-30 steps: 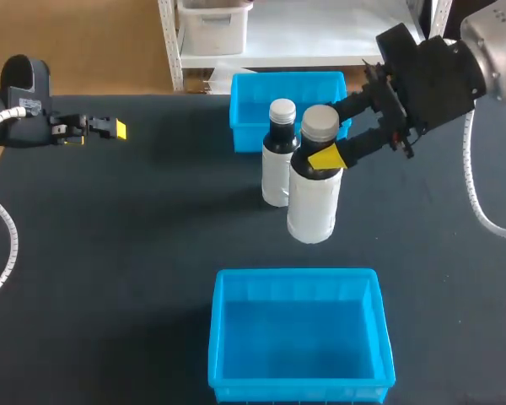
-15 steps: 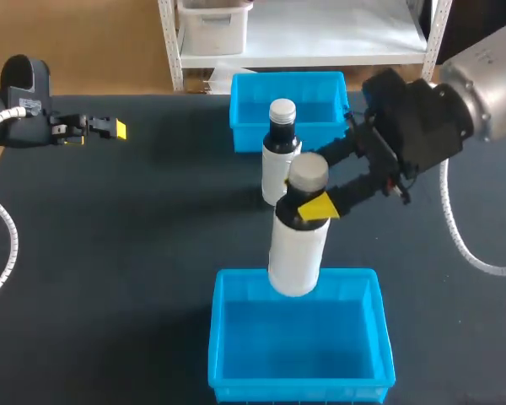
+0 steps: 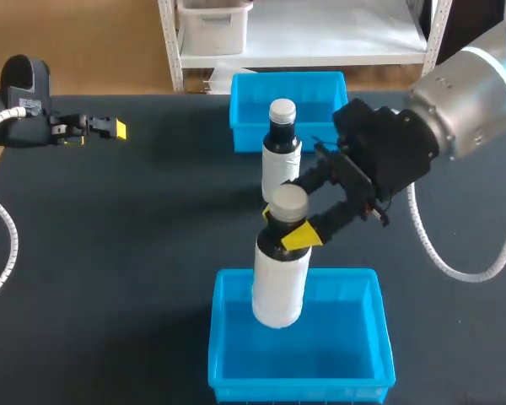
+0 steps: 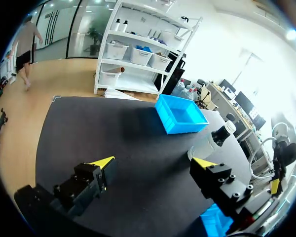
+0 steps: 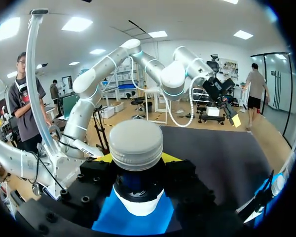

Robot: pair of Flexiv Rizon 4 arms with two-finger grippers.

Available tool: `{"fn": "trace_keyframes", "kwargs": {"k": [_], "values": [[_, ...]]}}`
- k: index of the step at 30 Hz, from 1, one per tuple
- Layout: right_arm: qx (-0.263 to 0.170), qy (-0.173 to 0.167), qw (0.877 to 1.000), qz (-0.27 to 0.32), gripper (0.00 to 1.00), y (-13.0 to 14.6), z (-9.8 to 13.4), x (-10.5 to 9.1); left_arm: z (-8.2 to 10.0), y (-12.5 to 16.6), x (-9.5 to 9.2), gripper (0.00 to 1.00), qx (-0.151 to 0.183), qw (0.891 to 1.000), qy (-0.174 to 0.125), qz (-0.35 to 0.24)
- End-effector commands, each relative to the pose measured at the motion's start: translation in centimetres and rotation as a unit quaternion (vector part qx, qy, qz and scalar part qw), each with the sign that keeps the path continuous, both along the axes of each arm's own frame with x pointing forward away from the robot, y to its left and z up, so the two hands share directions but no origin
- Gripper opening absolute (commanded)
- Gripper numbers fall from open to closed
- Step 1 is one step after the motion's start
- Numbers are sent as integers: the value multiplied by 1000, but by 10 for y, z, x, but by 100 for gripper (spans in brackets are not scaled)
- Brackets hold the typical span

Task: Pick up the bottle, and place it in the far bin if it is heavy, or in the near bin if it is light.

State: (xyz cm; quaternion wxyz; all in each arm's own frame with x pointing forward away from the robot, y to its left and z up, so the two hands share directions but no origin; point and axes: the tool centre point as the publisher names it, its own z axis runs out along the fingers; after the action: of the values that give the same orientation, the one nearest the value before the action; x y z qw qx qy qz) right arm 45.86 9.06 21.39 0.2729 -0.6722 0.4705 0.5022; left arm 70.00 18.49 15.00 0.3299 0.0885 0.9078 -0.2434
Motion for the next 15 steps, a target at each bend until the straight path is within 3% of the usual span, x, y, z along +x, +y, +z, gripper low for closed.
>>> {"fn": "trace_keyframes", "kwargs": {"k": [1,15], "values": [[4,9,1000,25,0,7,-11,2,0,0,0,100,0,1000,0,0],[-18,12,994,104,0,22,-41,-19,0,0,0,100,0,1000,0,0]]}}
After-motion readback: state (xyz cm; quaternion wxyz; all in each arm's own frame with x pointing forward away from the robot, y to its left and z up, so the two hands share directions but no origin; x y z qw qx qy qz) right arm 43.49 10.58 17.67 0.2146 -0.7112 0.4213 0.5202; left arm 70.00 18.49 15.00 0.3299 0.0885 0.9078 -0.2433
